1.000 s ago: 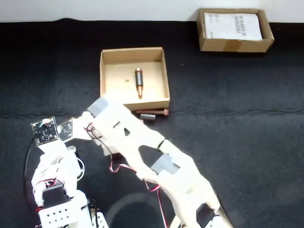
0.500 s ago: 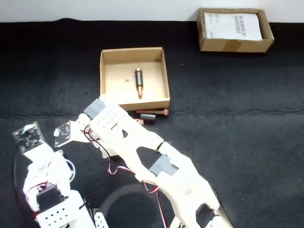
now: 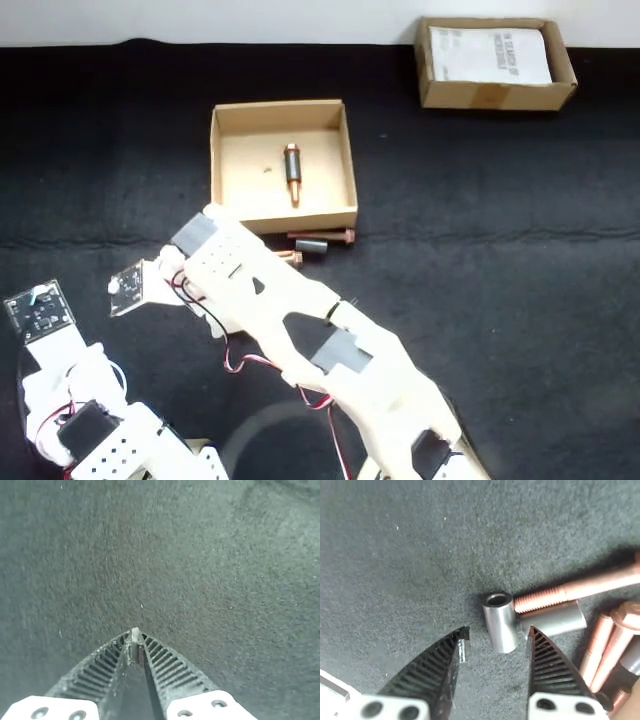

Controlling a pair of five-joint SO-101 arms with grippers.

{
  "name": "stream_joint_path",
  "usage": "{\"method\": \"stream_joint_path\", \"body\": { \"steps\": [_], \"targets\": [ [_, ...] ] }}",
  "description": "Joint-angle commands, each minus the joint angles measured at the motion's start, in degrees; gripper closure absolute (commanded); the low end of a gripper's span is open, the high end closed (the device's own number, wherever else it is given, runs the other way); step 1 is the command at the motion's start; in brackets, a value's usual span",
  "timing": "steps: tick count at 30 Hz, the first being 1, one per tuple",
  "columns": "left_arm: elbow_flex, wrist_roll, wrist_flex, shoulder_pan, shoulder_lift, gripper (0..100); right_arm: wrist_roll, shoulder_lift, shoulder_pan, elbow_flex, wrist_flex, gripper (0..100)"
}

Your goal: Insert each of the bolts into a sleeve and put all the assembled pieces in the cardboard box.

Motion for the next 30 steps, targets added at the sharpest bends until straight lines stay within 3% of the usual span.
{"method": "stream_joint_path", "body": {
  "steps": [1,7,10,14,21,30],
  "targets": [
    [1.1,-1.14,0.09,-0.92,-0.66,99,-0.62,1.27,-0.31,-2.42,-0.31,82.5],
    [0.57,-1.14,0.09,-1.27,-0.66,99,-2.64,5.05,-0.22,-2.59,-0.48,82.5],
    [0.57,-1.23,-0.44,-4.62,-0.75,99,-2.9,5.76,-0.13,-2.51,-1.36,82.5],
    [1.1,-1.23,-5.63,-7.96,-0.75,99,-5.19,5.85,-0.48,-2.07,-3.65,82.6],
    [1.1,-1.14,-6.42,-8.48,-0.75,99,-7.21,10.51,-0.22,-2.51,-4.62,94.7],
    [1.1,-1.14,-6.51,-8.13,-0.75,99,-6.95,11.56,0.57,-11.38,4.62,88.0]
  ]
}}
